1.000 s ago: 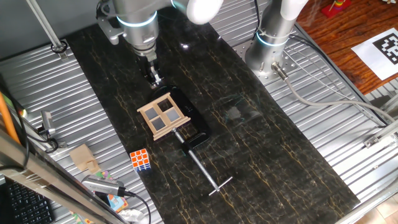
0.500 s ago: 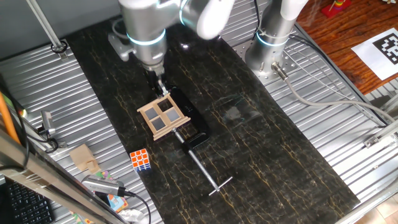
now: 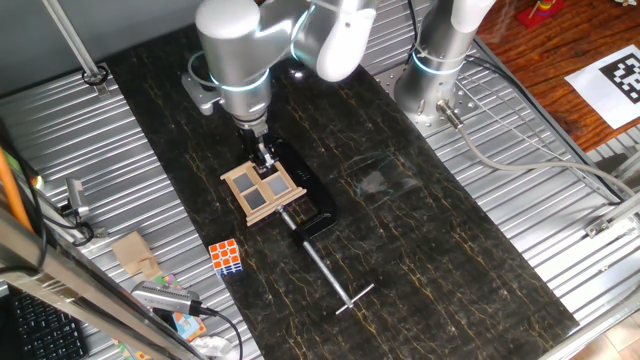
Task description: Close a sliding window
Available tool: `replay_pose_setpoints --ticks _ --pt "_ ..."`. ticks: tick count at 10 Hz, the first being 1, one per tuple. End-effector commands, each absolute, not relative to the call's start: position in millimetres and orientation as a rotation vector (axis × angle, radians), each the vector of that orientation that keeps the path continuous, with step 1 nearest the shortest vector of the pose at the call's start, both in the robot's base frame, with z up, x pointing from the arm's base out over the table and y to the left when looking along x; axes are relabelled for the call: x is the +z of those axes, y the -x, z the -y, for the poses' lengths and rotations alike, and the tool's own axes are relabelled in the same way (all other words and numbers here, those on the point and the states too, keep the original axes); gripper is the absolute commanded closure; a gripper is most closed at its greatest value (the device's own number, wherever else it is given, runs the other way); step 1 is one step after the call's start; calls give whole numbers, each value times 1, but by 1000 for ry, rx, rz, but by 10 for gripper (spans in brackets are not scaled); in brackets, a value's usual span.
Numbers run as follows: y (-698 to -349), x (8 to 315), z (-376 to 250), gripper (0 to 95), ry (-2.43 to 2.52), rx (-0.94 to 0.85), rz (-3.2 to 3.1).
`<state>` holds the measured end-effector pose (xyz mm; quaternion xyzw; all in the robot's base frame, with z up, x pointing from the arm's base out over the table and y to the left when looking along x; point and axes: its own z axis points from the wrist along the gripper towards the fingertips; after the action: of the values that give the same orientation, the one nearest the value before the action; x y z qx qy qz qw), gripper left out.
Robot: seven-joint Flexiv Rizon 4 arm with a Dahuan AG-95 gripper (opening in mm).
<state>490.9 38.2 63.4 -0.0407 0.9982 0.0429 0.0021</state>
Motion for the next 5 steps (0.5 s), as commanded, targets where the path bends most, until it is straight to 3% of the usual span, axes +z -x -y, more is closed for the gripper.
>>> replay_pose_setpoints --ticks 1,5 --pt "-491 53 -39 950 115 158 -3129" --pt "-489 43 -41 950 103 219 -3124"
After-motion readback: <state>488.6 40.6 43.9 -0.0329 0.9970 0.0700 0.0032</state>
